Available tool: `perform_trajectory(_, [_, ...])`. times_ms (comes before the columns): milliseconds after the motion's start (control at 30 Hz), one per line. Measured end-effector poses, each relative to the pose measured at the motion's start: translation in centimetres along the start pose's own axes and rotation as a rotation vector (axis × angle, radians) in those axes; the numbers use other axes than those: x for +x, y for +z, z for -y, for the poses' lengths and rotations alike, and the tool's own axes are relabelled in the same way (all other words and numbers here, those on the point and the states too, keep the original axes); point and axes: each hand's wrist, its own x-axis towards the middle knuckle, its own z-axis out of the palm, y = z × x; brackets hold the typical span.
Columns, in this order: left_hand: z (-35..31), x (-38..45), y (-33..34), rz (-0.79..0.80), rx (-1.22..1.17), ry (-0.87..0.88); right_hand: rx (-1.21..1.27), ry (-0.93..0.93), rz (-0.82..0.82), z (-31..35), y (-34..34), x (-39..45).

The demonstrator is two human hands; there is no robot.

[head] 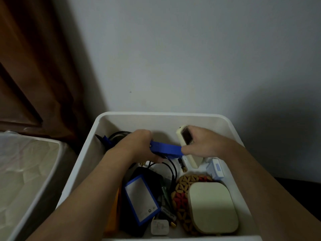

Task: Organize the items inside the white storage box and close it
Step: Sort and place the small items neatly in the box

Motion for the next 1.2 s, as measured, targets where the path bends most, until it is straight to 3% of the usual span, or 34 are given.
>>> perform_trajectory(167, [0.4, -0.7, -1.4, 0.043, -0.057, -0.070, 0.188, 0.032, -0.115, 0.6, 0.1, 0.1])
perform_trajectory(333, [0.8, -1.5, -2.6, 0.072, -0.305, -0.123, 0.317, 0.091, -0.107, 0.8, 0.0, -0.1])
perform_trajectory(500, [1.5, -2.2, -3.5, -0.007, -0.476, -0.089, 0.048, 0.172, 0.033, 0.1, 0.8, 0.3])
perform_trajectory(667, [0.9, -1.8, -2.5, -0.116, -0.395, 0.009, 0.082, 0.272, 0.089, 1.4, 3.5, 1.5])
perform_trajectory(867, [0.9, -1.1, -1.6, -0.242, -0.175, 0.011, 0.060, 0.313, 0.140, 1.5, 5.5, 1.8])
perform_trajectory(1200, [0.9, -0.6, -1.0, -0.216, -0.079, 0.010, 0.169, 0.127, 0.206, 2.0, 6.9, 1.7])
